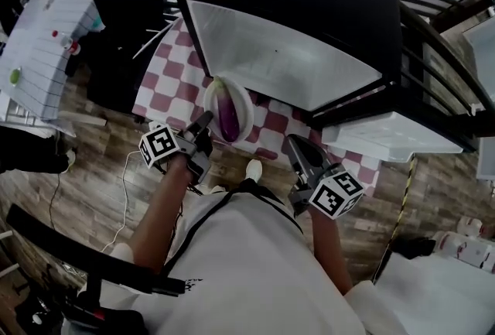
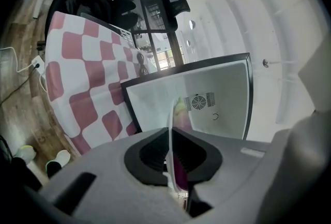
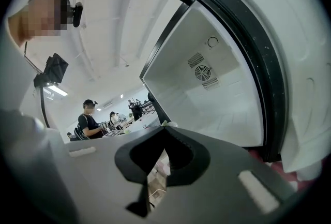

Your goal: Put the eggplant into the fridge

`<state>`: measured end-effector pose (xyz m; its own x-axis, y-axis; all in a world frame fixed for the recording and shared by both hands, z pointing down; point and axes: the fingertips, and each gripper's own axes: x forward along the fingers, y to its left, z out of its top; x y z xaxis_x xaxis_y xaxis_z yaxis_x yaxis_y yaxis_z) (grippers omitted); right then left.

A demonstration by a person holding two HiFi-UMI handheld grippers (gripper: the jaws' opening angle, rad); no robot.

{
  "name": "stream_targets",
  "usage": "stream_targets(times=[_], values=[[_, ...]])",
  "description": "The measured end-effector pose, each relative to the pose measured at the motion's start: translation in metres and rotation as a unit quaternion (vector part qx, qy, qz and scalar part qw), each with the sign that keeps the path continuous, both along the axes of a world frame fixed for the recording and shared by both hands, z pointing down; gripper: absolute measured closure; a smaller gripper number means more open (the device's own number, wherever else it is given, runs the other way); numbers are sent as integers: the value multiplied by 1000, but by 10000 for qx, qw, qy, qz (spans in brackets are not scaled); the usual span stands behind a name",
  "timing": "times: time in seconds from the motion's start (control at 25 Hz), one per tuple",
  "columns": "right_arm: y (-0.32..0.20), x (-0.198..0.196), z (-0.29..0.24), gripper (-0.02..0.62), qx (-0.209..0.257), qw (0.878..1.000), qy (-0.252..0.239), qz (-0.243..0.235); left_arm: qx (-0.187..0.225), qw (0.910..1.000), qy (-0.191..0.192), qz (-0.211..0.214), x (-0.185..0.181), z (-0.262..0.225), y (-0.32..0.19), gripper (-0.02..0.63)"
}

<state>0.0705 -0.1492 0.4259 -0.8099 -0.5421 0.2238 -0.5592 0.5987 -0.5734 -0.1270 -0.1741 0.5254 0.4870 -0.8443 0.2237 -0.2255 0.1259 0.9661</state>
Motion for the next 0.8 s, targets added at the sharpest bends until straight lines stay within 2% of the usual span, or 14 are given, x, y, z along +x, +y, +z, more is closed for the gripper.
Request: stream_targets(times=[0.44, 0.8], values=[[-47, 1, 14, 589, -55, 9972, 87, -744, 39, 9992, -14, -386, 20, 2, -53, 583], [-61, -7, 11, 589, -14, 9931, 109, -1169, 17, 9987, 9, -510, 33, 8, -75, 583]])
